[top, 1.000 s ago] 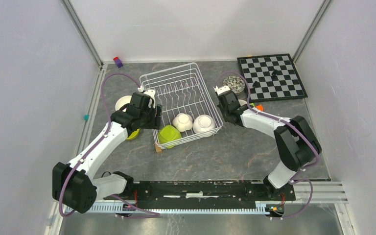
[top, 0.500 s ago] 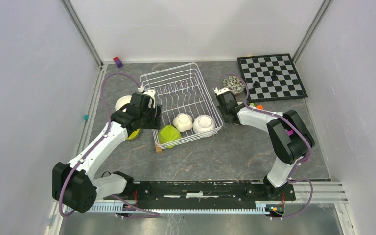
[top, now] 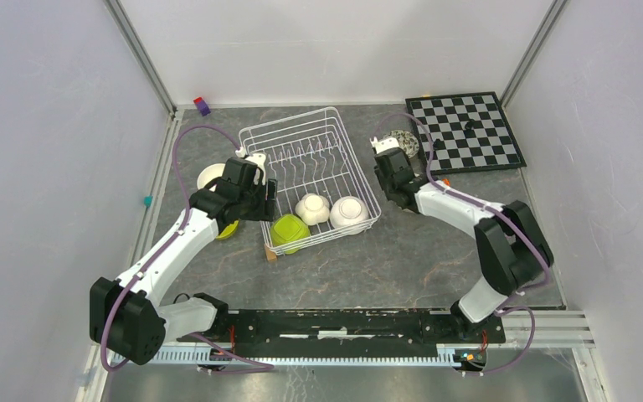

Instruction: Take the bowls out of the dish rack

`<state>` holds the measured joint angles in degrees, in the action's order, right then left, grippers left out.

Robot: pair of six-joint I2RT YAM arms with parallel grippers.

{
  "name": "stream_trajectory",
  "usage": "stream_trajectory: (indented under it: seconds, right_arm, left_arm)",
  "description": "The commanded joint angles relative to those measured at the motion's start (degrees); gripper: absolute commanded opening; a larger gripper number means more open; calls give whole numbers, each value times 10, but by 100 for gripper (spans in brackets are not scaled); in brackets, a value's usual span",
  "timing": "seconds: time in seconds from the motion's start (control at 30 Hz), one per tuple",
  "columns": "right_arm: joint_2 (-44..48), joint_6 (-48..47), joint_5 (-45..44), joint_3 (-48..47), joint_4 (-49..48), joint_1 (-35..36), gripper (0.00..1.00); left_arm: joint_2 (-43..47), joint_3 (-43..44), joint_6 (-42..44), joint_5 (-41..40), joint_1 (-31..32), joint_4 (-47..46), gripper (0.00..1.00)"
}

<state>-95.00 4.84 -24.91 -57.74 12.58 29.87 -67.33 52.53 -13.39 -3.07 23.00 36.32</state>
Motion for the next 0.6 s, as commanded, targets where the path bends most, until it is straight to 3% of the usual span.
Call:
stream_trajectory:
  seconds: [0.0, 0.13, 0.23, 0.43, 0.57]
  right_arm:
    - [71, -10, -25, -5, -34, -2, 44]
    - [118, -24, -6, -9, -35, -2, 46]
    - [140, -43, 58, -19, -34, -3, 50]
    - [122, -107, 382, -70, -6, 16, 56]
    - [63, -159, 346, -135, 62, 94, 57]
  left_arm:
    - [13, 7, 16, -3, 2, -11, 71]
    - [13, 9, 16, -3, 2, -11, 71]
    - [13, 8, 16, -2, 1, -11, 71]
    - [13, 8, 16, 0, 2, -11, 71]
    - [12, 9, 15, 3, 2, -11, 71]
